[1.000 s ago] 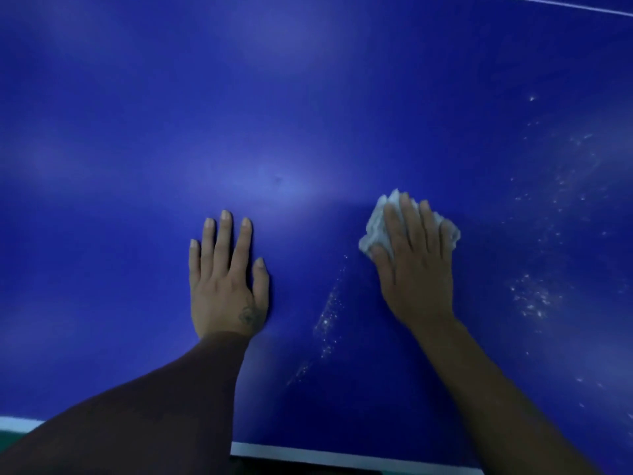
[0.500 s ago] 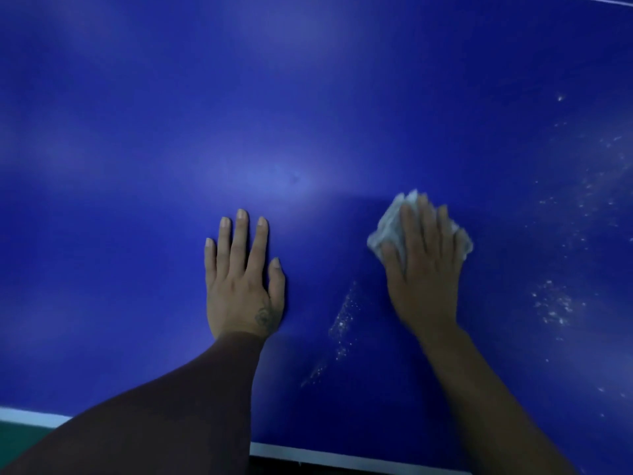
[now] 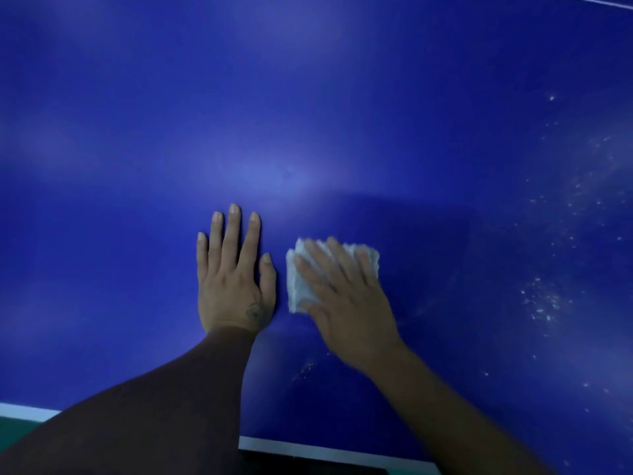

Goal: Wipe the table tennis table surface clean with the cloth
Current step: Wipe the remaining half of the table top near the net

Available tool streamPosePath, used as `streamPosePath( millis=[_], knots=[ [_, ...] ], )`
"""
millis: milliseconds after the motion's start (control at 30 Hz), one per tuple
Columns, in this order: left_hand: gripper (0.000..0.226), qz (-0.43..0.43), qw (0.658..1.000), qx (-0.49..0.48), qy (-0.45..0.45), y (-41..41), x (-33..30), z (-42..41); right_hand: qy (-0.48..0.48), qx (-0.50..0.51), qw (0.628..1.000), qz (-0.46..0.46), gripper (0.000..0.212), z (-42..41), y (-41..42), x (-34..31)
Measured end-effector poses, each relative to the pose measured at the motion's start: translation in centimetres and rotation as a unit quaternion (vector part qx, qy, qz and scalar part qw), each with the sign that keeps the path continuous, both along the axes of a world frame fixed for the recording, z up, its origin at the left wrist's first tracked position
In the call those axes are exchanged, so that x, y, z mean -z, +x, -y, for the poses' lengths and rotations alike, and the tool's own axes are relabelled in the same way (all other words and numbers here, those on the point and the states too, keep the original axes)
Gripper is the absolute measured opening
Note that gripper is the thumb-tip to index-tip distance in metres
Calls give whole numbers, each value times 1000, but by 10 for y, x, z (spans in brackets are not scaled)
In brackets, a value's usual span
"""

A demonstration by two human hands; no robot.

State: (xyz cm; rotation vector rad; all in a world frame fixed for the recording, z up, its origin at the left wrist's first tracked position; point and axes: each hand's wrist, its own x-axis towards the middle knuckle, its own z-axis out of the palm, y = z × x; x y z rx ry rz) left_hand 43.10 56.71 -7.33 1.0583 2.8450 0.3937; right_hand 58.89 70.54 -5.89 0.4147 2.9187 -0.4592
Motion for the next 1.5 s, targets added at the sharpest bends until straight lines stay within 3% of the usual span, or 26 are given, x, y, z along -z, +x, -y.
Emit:
streamPosePath(
  millis=[100,233,333,467,600,767,933,1100,1300,1500],
  knots=[
    [60,0,1000,-4,-6,0,0,0,56,39,998,-5,67,-69,-27,11],
    [59,-4,1000,-4,-4,1,-1,0,77,202,976,-21,61,-139,-8,12],
    [59,-8,1000,-3,-3,1,0,0,80,304,949,-28,61,-121,34,8],
    [59,-5,1000,1,-10,1,-1,2,74,374,924,1,66,-34,61,1],
    [58,4,1000,7,-10,1,-5,2,41,322,946,12,66,45,53,-2],
    [52,15,995,93,41,-3,-4,51,43,341,939,0,63,2,71,3],
    [55,-5,999,42,-9,28,-9,101,67,403,913,-10,65,23,75,2],
    [58,-4,1000,16,-23,35,-7,102,27,328,944,5,67,90,53,-1],
    [58,-4,1000,17,-14,35,-8,102,22,372,928,-13,65,13,20,6],
    [58,-8,1000,16,-11,34,-7,102,31,152,988,-13,65,20,-24,4]
  ],
)
